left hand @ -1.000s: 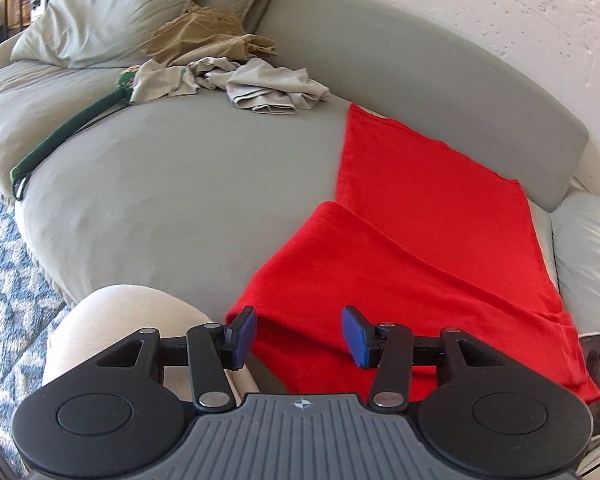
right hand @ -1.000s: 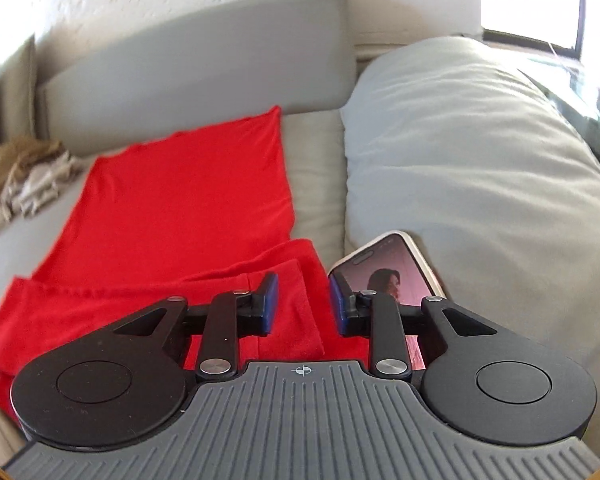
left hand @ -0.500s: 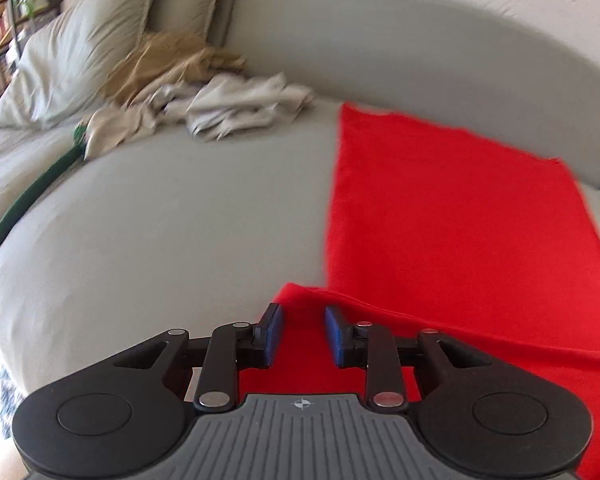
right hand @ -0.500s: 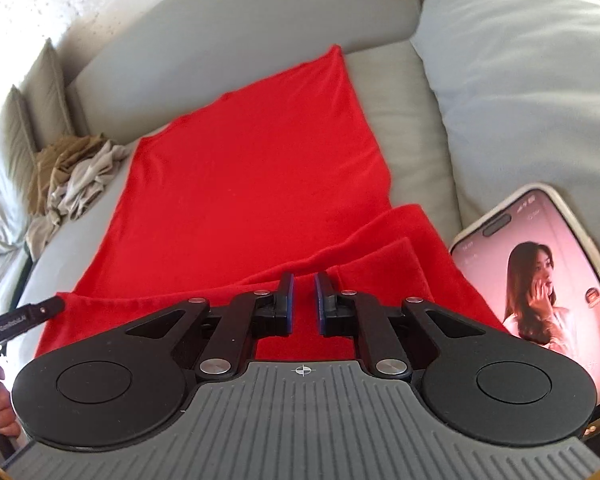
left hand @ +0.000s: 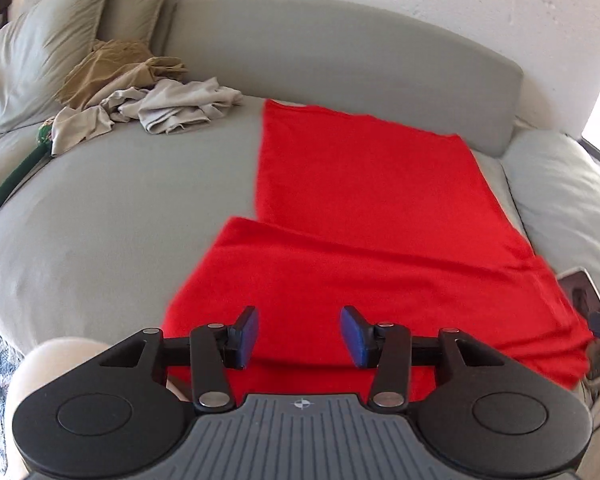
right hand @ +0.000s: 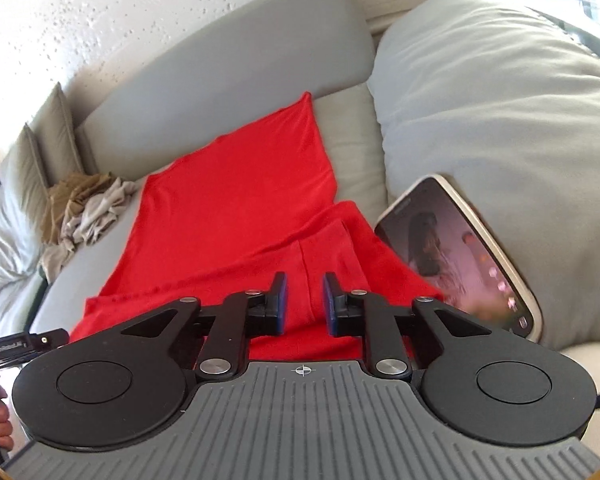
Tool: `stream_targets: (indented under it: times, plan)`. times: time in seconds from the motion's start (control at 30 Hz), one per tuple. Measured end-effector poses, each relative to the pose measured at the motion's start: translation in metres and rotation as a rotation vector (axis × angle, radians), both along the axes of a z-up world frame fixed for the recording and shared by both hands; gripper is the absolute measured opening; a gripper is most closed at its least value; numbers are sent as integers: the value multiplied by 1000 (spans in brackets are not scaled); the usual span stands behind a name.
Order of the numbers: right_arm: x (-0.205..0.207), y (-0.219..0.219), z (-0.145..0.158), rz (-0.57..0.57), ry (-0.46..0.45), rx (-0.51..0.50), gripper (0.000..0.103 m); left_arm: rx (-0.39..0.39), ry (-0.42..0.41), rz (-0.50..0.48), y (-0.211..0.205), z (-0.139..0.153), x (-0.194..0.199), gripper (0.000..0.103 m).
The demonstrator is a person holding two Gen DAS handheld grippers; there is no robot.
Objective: Fold clothes
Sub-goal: 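Open both grippers and pull them back from the folded shirt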
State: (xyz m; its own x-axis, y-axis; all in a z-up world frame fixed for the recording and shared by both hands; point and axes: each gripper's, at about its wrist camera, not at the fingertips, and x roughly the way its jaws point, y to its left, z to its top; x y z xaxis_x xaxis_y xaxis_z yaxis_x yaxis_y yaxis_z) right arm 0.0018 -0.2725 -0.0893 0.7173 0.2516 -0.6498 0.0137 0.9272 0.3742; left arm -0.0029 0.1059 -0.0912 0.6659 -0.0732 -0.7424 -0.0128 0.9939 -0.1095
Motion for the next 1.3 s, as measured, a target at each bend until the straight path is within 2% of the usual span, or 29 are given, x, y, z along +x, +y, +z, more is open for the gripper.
stream_targets:
  times: [0.13, 0.2, 0.23, 0.27, 0.33, 0.43, 0.53, 0.67, 0.77, 0.87, 0.93, 0.97, 1.0, 1.17, 1.3]
  plan:
    - [-22, 26, -1, 62, -24, -90, 27, 24, 18, -12, -11, -8, -1, 45]
    - [-19, 41, 1, 115, -43, -150, 35, 42, 20, -14, -14, -10, 3, 47]
    - [-17, 49, 3, 140, -58, -181, 37, 62, 13, -17, -15, -10, 6, 52]
    - [-13, 56, 6, 158, -80, -213, 43, 95, 2, -23, -16, -12, 11, 54]
    - [0, 70, 8, 177, -90, -278, 44, 163, 35, -31, -20, -25, 20, 54]
    - [19, 84, -8, 178, -7, -356, 45, 227, 7, -62, -28, -34, 12, 54]
    - [16, 85, -24, 191, 49, -392, 48, 210, 53, -54, -23, -26, 4, 56]
    - [-9, 71, -17, 208, 97, -383, 50, 179, 116, -41, -15, -15, -17, 55]
    - [-27, 53, -2, 166, 85, -309, 50, 146, 70, -72, -18, -4, -28, 55]
    - [-30, 46, 4, 143, 66, -269, 50, 132, 25, -129, -31, -2, -24, 55]
    - [-28, 45, 6, 138, 61, -252, 38, 154, 34, -169, -45, -9, -16, 54]
    - [-24, 49, 4, 150, 69, -254, 22, 170, 48, -188, -50, -14, -14, 53]
    - [-22, 53, 1, 163, 75, -256, 19, 185, 67, -208, -55, -19, -13, 52]
    - [-16, 68, -22, 206, 136, -269, 21, 182, 103, -226, -58, -33, -21, 53]
    - [-21, 69, -21, 219, 125, -273, 21, 164, 112, -214, -56, -33, -20, 54]
